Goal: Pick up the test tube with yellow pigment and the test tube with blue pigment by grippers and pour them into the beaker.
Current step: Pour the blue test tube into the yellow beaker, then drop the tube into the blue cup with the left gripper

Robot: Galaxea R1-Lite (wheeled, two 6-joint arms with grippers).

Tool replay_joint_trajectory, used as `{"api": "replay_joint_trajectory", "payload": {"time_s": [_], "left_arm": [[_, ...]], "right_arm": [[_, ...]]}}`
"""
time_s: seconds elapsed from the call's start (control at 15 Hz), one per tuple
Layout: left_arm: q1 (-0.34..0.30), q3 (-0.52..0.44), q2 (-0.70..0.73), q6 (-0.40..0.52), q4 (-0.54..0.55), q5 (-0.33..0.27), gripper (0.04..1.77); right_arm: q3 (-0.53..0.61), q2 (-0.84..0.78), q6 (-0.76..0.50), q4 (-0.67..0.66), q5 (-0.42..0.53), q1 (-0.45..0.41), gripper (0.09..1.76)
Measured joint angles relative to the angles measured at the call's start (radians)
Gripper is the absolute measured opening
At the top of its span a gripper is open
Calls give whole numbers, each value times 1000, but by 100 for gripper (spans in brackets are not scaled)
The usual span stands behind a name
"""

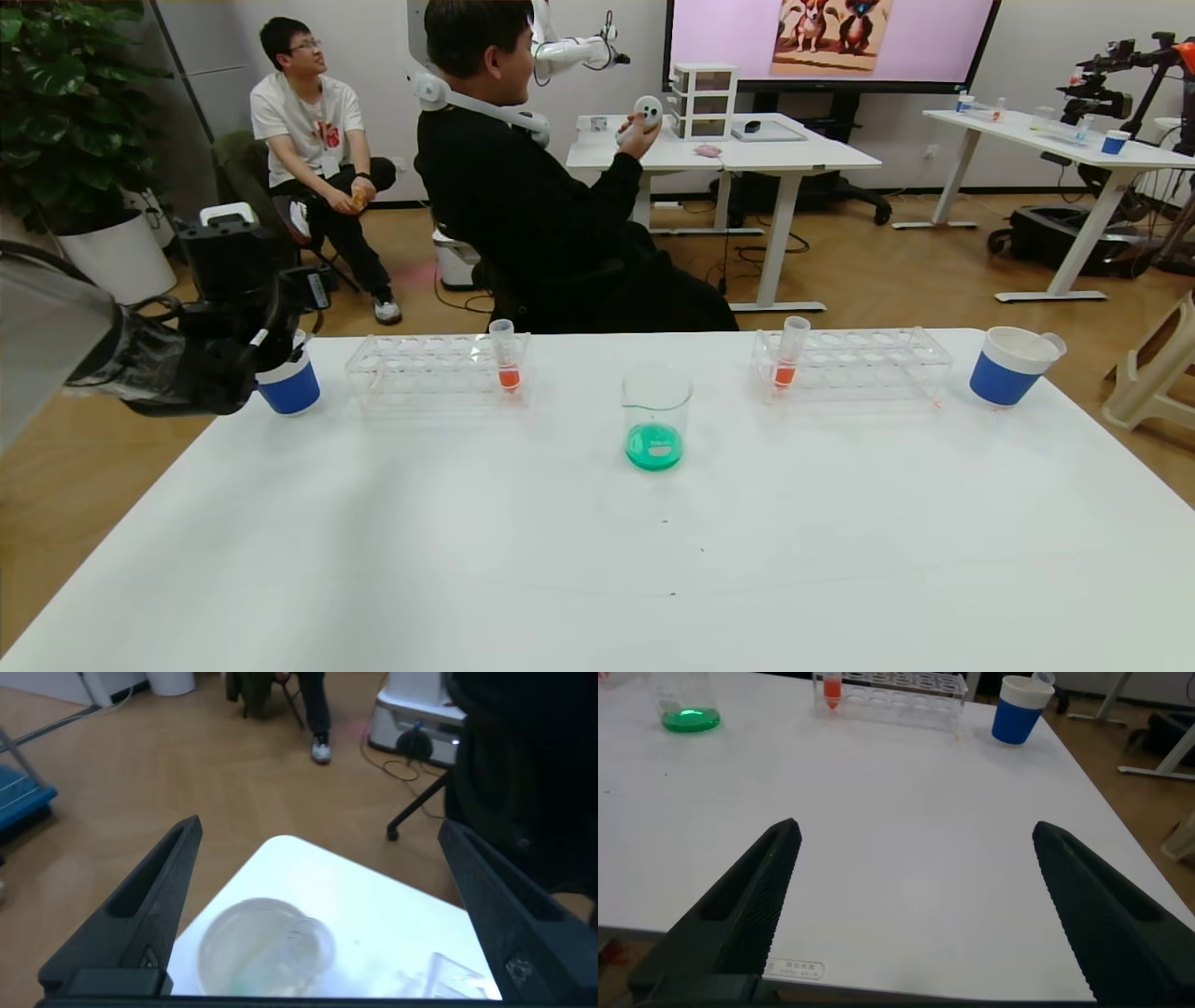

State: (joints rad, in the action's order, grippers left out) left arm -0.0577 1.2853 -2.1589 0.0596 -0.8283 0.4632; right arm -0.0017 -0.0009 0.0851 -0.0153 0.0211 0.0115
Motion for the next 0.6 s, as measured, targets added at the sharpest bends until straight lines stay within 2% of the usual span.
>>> {"api": "replay_joint_trajectory", "payload": {"time_s": [0.27, 0.4, 0.6], "left_arm": [[196, -53, 136, -7, 3, -33, 175], [241, -97, 236, -58, 4, -63, 175], [266, -189, 423, -168, 14, -97, 175]], "right_arm": [[0, 0, 0, 0, 0, 0, 173], [0, 0, 0, 0, 0, 0, 173], [0, 0, 0, 0, 0, 1, 173]]}}
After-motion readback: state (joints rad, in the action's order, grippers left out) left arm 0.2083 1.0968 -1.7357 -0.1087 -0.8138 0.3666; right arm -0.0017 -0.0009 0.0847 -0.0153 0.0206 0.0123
